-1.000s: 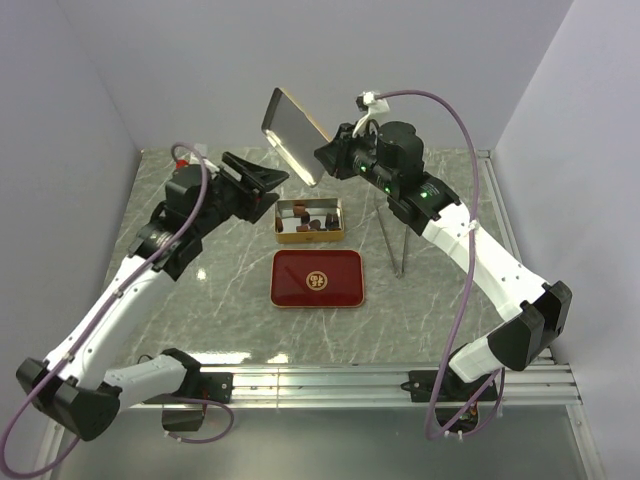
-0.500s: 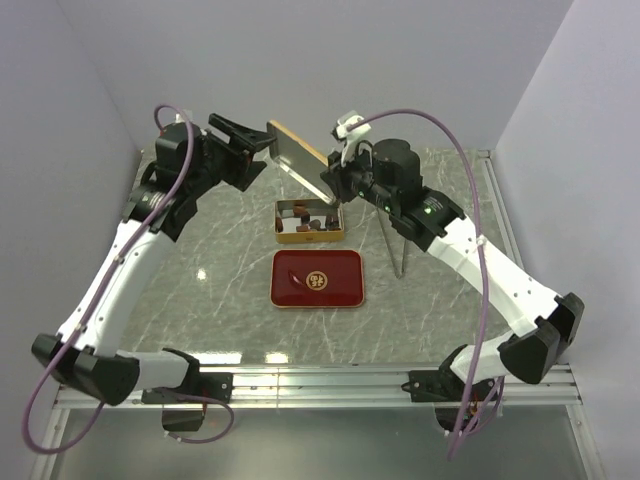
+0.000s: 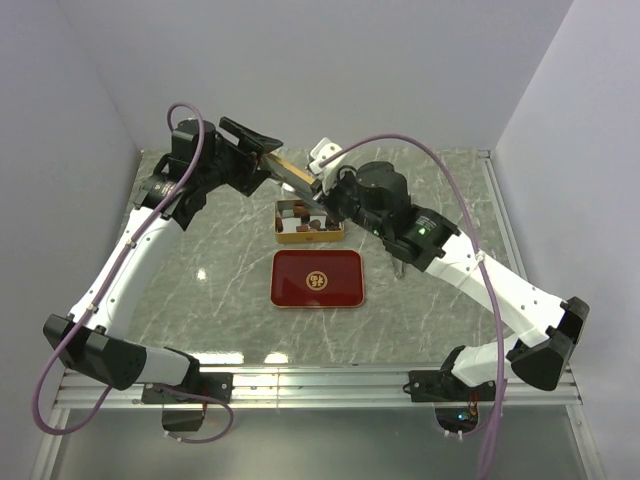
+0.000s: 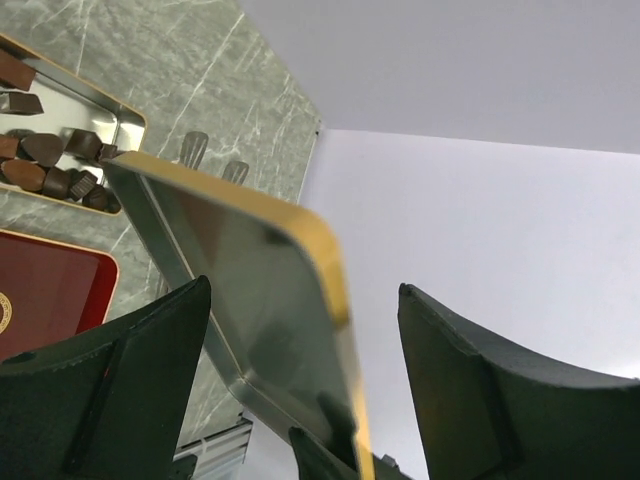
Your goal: Pack the chocolate
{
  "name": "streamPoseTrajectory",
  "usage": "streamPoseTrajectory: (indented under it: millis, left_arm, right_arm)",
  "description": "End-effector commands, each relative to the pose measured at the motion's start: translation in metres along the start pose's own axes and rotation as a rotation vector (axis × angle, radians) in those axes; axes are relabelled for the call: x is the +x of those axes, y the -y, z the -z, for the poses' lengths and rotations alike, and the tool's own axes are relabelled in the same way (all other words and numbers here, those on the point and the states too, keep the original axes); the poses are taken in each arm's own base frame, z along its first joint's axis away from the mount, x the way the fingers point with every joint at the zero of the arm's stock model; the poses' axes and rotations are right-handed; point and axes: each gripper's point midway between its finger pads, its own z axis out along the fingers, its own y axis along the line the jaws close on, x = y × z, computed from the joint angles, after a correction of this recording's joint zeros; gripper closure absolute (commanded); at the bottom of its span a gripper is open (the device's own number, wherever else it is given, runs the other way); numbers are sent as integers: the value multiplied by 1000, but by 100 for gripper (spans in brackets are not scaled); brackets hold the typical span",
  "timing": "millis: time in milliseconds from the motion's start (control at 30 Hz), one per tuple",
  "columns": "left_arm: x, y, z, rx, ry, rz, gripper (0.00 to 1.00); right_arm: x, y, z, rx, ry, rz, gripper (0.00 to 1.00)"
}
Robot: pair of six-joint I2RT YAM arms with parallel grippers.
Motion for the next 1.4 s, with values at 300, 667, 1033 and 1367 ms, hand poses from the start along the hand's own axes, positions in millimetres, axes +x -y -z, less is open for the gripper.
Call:
streamPoseTrajectory:
  millis: [300, 667, 1033, 1367]
  left_arm:
    - [-1, -5, 21, -49, 8, -29, 42]
    - [2, -13, 12, -73, -10, -26, 33]
    - [7, -21, 1, -85, -30, 3, 27]
    - [19, -26, -6, -78, -78, 11, 60]
  right_arm:
    - [-21, 25, 22, 242, 105, 186, 93]
    - [-30, 24, 24, 298, 161, 347, 92]
    - [-31, 8, 22, 236, 184, 354, 92]
    - [-35, -6, 19, 225, 206, 381, 88]
